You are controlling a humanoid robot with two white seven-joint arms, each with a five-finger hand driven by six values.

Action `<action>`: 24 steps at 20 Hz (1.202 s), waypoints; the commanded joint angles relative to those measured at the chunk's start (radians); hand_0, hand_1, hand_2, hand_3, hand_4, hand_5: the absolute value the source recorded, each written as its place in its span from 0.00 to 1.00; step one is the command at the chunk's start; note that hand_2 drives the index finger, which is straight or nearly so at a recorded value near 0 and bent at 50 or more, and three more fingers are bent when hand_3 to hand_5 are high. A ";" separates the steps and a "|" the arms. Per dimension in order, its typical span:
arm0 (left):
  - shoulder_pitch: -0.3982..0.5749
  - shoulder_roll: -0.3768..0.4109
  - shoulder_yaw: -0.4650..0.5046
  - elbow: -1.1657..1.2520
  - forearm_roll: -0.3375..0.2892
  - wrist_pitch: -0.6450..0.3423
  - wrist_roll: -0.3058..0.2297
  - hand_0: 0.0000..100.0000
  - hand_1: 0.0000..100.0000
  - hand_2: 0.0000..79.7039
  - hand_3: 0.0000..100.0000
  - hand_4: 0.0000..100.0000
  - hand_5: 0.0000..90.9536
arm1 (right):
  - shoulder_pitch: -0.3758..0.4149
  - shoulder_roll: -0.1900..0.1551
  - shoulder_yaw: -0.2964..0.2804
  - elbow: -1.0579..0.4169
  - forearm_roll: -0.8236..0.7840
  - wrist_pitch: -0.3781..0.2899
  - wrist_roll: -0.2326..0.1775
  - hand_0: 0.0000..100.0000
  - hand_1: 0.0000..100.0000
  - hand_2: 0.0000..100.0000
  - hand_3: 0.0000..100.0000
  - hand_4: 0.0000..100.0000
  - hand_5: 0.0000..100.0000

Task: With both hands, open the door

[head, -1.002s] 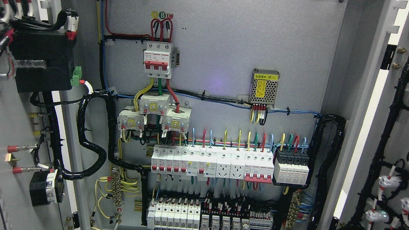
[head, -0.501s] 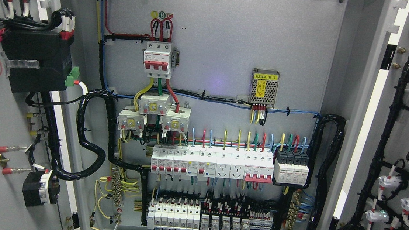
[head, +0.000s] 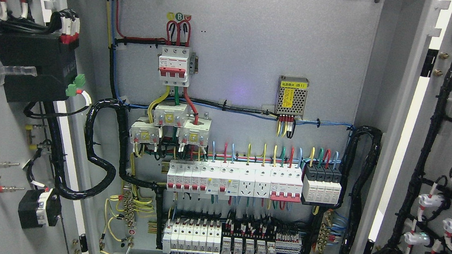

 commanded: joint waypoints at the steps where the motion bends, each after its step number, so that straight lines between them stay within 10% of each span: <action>1: 0.000 -0.001 -0.001 0.000 0.015 0.000 -0.001 0.00 0.00 0.00 0.00 0.03 0.00 | 0.000 0.016 0.031 0.000 0.021 0.000 0.002 0.11 0.00 0.00 0.00 0.00 0.00; 9: 0.002 -0.002 -0.001 -0.006 0.015 0.000 -0.001 0.00 0.00 0.00 0.00 0.03 0.00 | -0.002 -0.001 0.005 0.018 0.024 -0.012 0.002 0.11 0.00 0.00 0.00 0.00 0.00; 18: 0.029 -0.002 -0.012 -0.078 0.012 0.000 -0.005 0.00 0.00 0.00 0.00 0.03 0.00 | 0.011 -0.096 -0.159 0.061 0.024 -0.019 -0.001 0.11 0.00 0.00 0.00 0.00 0.00; 24: 0.239 0.017 -0.124 -0.523 0.011 0.010 -0.012 0.00 0.00 0.00 0.00 0.03 0.00 | 0.072 -0.164 -0.216 0.061 0.024 -0.029 -0.130 0.11 0.00 0.00 0.00 0.00 0.00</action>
